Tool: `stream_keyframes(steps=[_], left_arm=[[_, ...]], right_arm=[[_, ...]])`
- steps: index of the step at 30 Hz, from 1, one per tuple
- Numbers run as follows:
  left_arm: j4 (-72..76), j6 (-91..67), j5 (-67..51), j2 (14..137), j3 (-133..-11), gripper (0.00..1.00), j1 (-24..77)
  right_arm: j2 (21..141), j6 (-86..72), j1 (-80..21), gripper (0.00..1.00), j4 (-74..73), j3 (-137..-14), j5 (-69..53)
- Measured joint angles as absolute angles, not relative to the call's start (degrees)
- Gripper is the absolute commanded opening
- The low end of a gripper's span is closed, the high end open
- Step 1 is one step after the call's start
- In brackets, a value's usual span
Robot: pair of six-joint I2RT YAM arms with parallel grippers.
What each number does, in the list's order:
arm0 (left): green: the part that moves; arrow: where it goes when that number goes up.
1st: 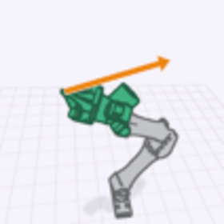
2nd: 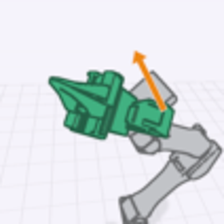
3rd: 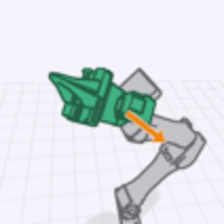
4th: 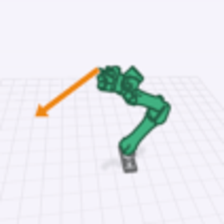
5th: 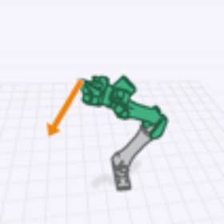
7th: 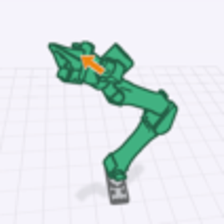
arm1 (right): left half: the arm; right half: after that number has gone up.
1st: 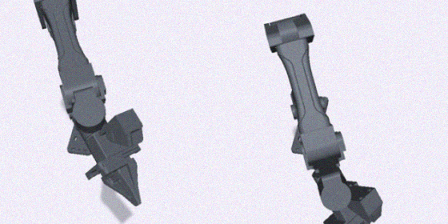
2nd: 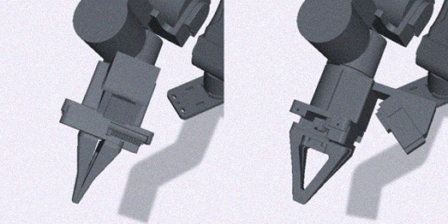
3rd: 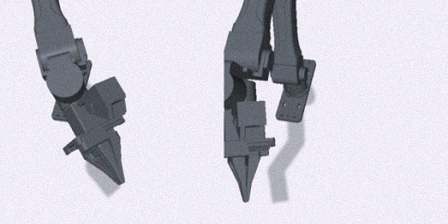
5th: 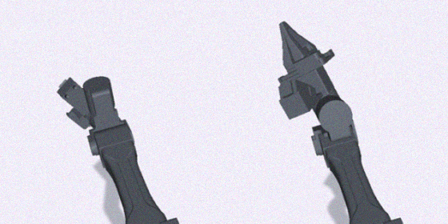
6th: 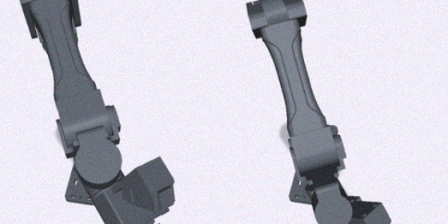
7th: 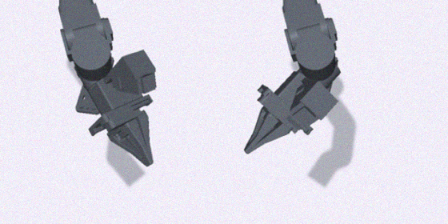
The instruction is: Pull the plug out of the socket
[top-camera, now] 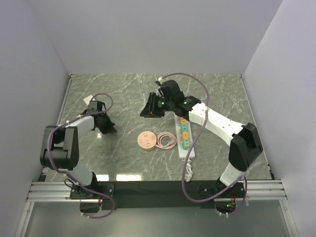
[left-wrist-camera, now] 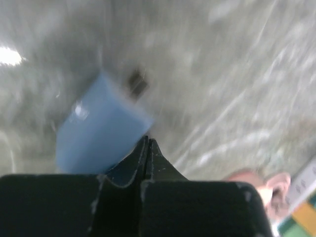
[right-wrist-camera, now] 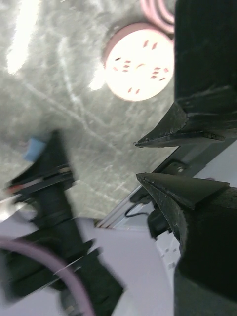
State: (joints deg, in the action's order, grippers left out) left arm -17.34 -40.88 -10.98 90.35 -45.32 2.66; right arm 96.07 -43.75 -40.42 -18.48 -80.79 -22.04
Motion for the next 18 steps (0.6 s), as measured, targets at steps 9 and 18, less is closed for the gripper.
stream_keyframes(steps=[9,18], left_arm=[[-19.5,-39.6,1.4,96.7,-54.5,0.01,-2.9],[-19.0,-38.9,2.6,99.9,-58.5,0.00,-12.8]], right_arm=[[90.8,-40.7,-40.5,0.42,-24.9,-74.2,-18.5],[91.6,-35.0,-41.3,0.73,-32.7,-71.1,-10.3]])
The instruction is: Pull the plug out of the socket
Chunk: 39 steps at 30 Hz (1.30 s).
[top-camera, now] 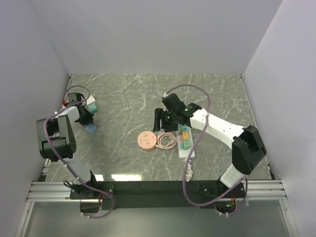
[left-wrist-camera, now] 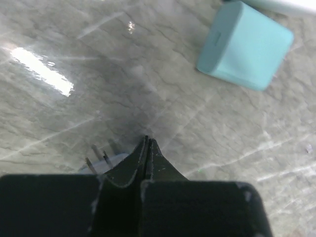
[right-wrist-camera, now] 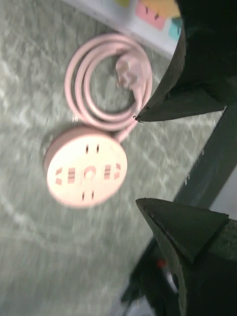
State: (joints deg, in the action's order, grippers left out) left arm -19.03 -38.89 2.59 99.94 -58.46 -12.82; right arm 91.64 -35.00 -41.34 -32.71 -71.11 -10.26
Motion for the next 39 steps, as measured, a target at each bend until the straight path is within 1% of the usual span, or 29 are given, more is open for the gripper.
stream_keyframes(steps=[1,3,6,12,16,23,24,28,32,34,39], left_arm=[[-19.0,-38.6,2.0,99.7,-58.5,0.01,-12.9],[-19.0,-38.4,0.1,98.7,-58.5,0.01,-12.8],[-19.0,-38.3,-4.4,94.6,-58.4,0.01,-12.4],[-18.2,-38.3,-11.9,84.7,-57.0,0.01,-10.2],[-18.5,-38.3,-15.5,80.4,-53.1,0.00,-9.4],[-20.5,-38.3,-17.5,79.1,-50.7,0.01,-9.4],[-20.6,-38.3,-17.7,78.9,-50.7,0.01,-9.4],[-20.8,-38.1,-18.2,78.1,-50.7,0.01,-9.4],[-20.9,-38.0,-18.3,77.5,-49.7,0.01,-9.5],[-20.9,-37.9,-18.4,77.2,-48.9,0.01,-9.5],[-20.9,-37.6,-18.5,76.9,-47.4,0.01,-9.5]], right_arm=[[92.7,-34.5,-41.7,0.78,-33.2,-71.1,-9.2],[94.7,-33.6,-42.7,0.78,-34.2,-71.1,-7.5],[97.7,-32.4,-44.6,0.76,-34.3,-70.9,-5.6],[100.3,-28.3,-47.4,0.65,-31.9,-68.2,-5.9],[101.1,-23.9,-49.6,0.65,-29.6,-66.3,-5.9],[103.4,-17.4,-51.6,0.64,-25.7,-65.6,-3.4],[103.5,-16.8,-51.7,0.63,-25.0,-65.6,-3.0],[105.0,-15.1,-51.7,0.48,-23.2,-66.4,-2.1],[106.0,-14.6,-51.7,0.46,-22.2,-66.9,-1.8],[106.0,-14.4,-51.7,0.39,-22.2,-66.9,-1.7],[106.3,-14.5,-51.5,0.38,-22.2,-66.9,-1.1]])
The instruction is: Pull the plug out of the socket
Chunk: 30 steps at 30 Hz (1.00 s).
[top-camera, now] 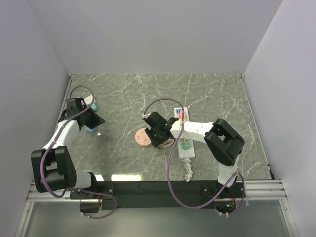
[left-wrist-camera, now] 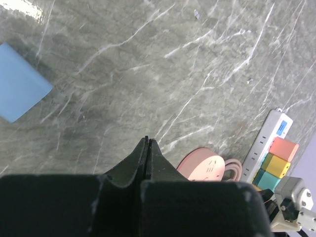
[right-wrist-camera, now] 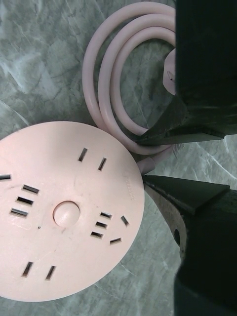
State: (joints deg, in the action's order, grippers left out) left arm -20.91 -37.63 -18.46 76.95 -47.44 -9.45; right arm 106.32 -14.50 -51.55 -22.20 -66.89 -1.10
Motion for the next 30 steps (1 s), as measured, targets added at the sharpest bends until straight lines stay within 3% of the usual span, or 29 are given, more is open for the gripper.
stream_keyframes(steps=[6,9,11,12,14,15,18,30], left_arm=[[-21.0,-37.1,-18.6,76.2,-47.0,0.01,-9.5],[-21.0,-37.1,-18.7,75.7,-47.0,0.01,-9.5],[-21.0,-37.1,-18.7,75.5,-47.0,0.01,-9.5],[-21.0,-37.1,-18.7,75.5,-47.0,0.01,-9.5],[-20.9,-37.1,-18.8,75.4,-47.0,0.01,-9.5],[-20.9,-37.1,-18.8,75.4,-46.9,0.01,-9.5],[-20.9,-37.1,-19.1,75.5,-46.7,0.01,-9.5],[-21.3,-37.1,-19.7,75.1,-46.2,0.01,-9.5]], right_arm=[[107.7,-16.8,-52.0,0.61,-22.8,-68.7,0.3],[108.1,-17.4,-52.7,0.60,-22.9,-69.4,1.9],[108.1,-17.6,-52.8,0.56,-22.9,-69.4,2.5],[108.2,-17.6,-52.9,0.45,-22.9,-69.4,2.7],[108.5,-17.2,-52.8,0.33,-23.1,-69.5,3.6],[108.7,-17.2,-52.6,0.19,-23.6,-69.8,3.8],[109.2,-17.0,-52.2,0.00,-24.2,-70.7,4.0],[106.8,-19.3,-49.8,0.00,-31.6,-74.2,0.7]])
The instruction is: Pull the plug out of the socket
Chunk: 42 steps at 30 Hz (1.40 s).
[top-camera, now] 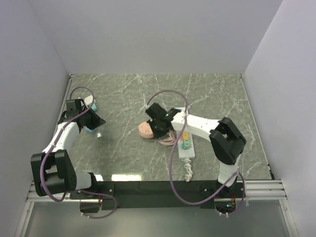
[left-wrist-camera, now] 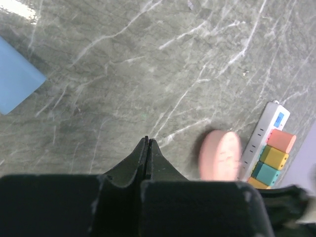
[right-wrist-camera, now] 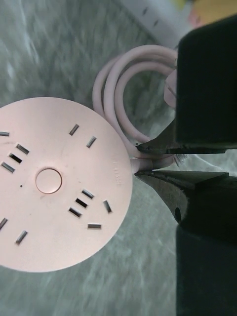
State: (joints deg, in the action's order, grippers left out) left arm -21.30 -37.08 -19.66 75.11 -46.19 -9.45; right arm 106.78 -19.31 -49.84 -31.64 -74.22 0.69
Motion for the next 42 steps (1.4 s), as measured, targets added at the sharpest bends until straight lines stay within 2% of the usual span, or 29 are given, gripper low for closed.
stream_keyframes(steps=[7,14,24,37,40,41,42], left_arm=[[-21.3,-37.1,-20.9,74.5,-46.2,0.01,-9.5],[-20.8,-37.4,-21.1,74.8,-46.2,0.01,-9.2],[-18.7,-39.1,-21.3,79.4,-46.3,0.01,-0.5],[-17.6,-40.1,-21.3,79.8,-46.7,0.01,3.1],[-17.2,-40.1,-21.3,79.8,-46.7,0.01,3.5],[-17.1,-40.1,-21.3,79.8,-46.7,0.01,3.5],[-17.1,-40.1,-21.3,79.8,-46.7,0.01,3.5]], right_arm=[[98.8,-21.6,-39.8,0.00,-37.3,-85.9,0.1],[93.0,-24.4,-25.9,0.00,-40.9,-92.0,8.7],[93.9,-31.4,-5.1,0.00,-42.5,-76.2,14.5],[101.1,-35.9,7.0,0.00,-38.7,-69.7,19.1],[102.6,-36.4,8.8,0.20,-38.1,-69.2,19.7],[102.8,-36.4,9.0,0.31,-38.0,-69.0,19.7],[103.0,-36.5,9.0,0.36,-38.0,-69.0,19.7]])
